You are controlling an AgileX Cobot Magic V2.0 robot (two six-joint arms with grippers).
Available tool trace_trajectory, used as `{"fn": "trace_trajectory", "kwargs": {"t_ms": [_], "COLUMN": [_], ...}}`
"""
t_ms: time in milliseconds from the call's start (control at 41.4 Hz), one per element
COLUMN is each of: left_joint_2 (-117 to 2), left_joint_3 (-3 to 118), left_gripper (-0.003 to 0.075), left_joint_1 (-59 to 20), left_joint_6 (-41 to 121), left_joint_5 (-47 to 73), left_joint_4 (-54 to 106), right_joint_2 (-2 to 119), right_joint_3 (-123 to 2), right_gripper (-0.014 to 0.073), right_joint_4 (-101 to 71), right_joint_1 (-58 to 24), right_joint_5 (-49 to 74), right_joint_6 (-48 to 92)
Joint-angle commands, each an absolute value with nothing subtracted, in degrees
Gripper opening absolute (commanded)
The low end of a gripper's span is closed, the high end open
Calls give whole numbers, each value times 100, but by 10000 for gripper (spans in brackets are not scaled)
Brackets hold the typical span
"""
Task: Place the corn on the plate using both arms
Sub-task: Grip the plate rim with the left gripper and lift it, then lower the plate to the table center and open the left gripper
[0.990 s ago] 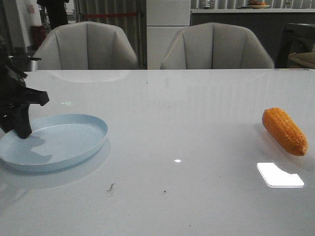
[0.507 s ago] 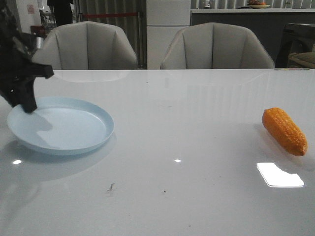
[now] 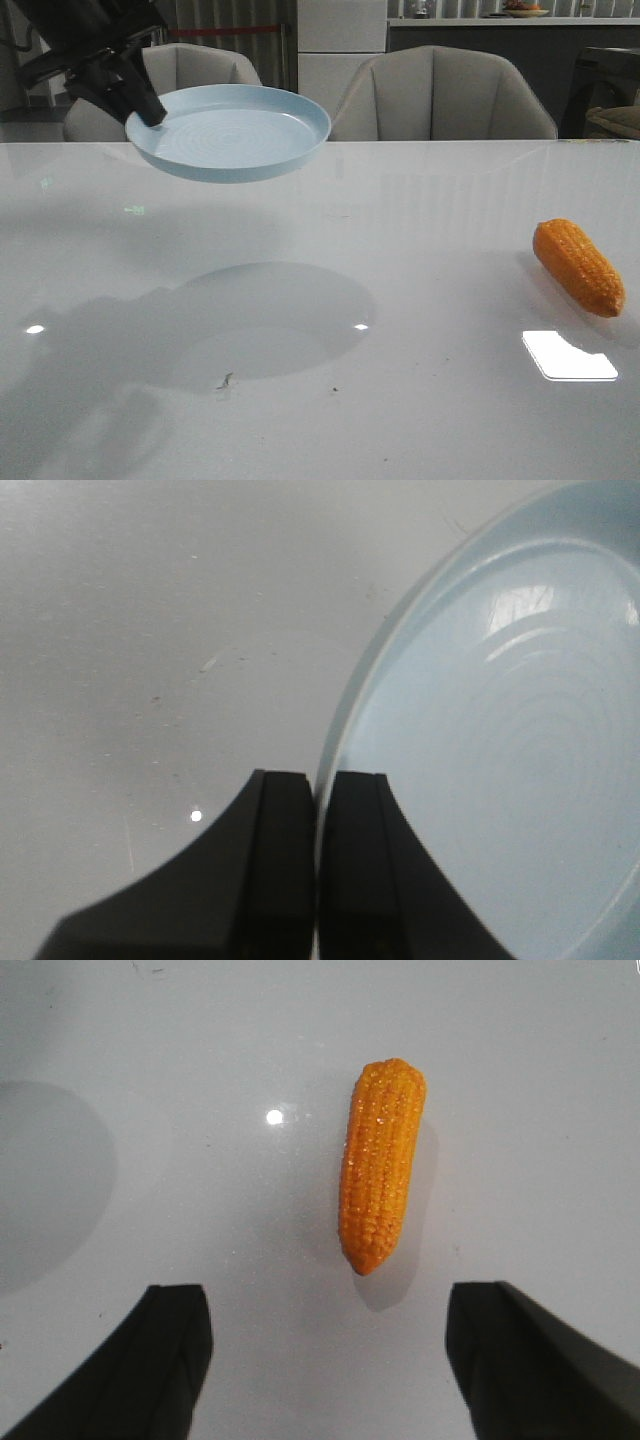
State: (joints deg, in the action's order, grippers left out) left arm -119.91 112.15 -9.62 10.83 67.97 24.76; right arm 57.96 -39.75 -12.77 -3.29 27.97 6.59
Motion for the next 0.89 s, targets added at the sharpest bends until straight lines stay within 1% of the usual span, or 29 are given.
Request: {"fn": "trace_trajectory", "kwargs": {"t_ms": [0, 193, 386, 869], "left_joint_2": [-11666, -11799, -12233, -12924], "left_joint_3": [11417, 11417, 11417, 11417], "left_gripper": [93, 93, 96, 102], "left_joint_1": [-1258, -1781, -2161, -2298], "left_joint_6": [1070, 1070, 1027, 1014], "left_joint_5": [6732, 6593, 6696, 6828], "left_joint_4": [2809, 2725, 2501, 2314], "right_joint_2": [5745, 5745, 5745, 5745], "right_joint_3": [-4176, -4176, -4176, -4176], "right_gripper": [592, 592, 592, 592], "right_joint_4": [-1345, -1345, -1345, -1345], "right_joint_1": [-323, -323, -323, -323], "right_joint_5": [2465, 2465, 2519, 2632], "right_joint_6": [684, 684, 684, 684]}}
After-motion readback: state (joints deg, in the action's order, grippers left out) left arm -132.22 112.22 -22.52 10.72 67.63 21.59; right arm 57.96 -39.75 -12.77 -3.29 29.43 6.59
